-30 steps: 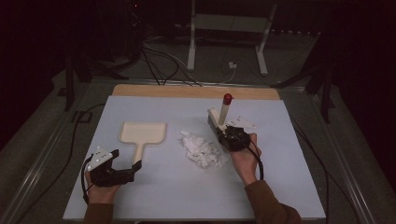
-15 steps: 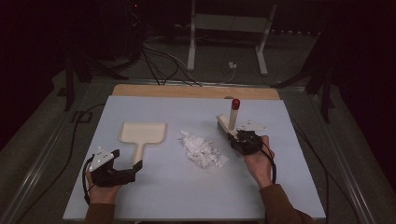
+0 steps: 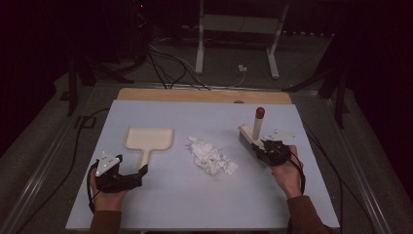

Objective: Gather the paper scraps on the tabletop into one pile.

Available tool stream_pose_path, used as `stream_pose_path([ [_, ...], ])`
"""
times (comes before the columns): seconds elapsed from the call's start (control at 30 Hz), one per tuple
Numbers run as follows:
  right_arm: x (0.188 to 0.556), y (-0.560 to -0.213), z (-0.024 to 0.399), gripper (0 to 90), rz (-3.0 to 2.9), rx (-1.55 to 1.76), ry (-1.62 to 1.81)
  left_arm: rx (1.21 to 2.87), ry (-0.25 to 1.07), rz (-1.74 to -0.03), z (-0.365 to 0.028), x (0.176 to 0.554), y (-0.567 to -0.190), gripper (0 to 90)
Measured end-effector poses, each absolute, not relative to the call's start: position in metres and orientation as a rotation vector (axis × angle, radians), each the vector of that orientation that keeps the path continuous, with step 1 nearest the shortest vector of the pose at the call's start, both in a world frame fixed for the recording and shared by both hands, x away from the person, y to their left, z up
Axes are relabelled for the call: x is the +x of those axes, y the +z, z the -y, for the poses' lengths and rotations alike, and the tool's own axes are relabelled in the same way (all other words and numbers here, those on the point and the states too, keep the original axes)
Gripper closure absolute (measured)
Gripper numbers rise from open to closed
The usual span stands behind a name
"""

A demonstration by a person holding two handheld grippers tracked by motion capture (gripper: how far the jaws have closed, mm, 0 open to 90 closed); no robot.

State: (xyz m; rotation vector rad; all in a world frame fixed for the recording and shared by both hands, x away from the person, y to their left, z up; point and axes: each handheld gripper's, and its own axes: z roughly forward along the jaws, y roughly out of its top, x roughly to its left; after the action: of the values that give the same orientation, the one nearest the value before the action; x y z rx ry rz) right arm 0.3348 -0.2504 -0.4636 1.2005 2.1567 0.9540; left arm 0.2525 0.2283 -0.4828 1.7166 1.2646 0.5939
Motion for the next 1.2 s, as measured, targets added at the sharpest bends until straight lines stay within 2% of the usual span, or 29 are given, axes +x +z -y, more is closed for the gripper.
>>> stream_pose_path([
  [0.2, 0.335, -0.465, 0.257, 66.9, -2.15, 1.202, 0.938, 1.741, 0.631, -1.338, -0.223, 0.259, -0.484, 1.2],
  [0.7, 0.336, -0.469, 0.264, 66.3, -2.152, 1.223, 0.939, 1.795, 0.656, -1.39, -0.21, 0.277, -0.491, 1.2],
  [1.0, 0.342, -0.469, 0.262, 59.1, -2.121, 1.199, 0.971, 1.813, 0.662, -1.395, -0.208, 0.285, -0.493, 1.8],
  [1.2, 0.35, -0.47, 0.259, 61.5, -2.106, 1.215, 0.956, 1.834, 0.659, -1.413, -0.204, 0.292, -0.498, 2.8],
])
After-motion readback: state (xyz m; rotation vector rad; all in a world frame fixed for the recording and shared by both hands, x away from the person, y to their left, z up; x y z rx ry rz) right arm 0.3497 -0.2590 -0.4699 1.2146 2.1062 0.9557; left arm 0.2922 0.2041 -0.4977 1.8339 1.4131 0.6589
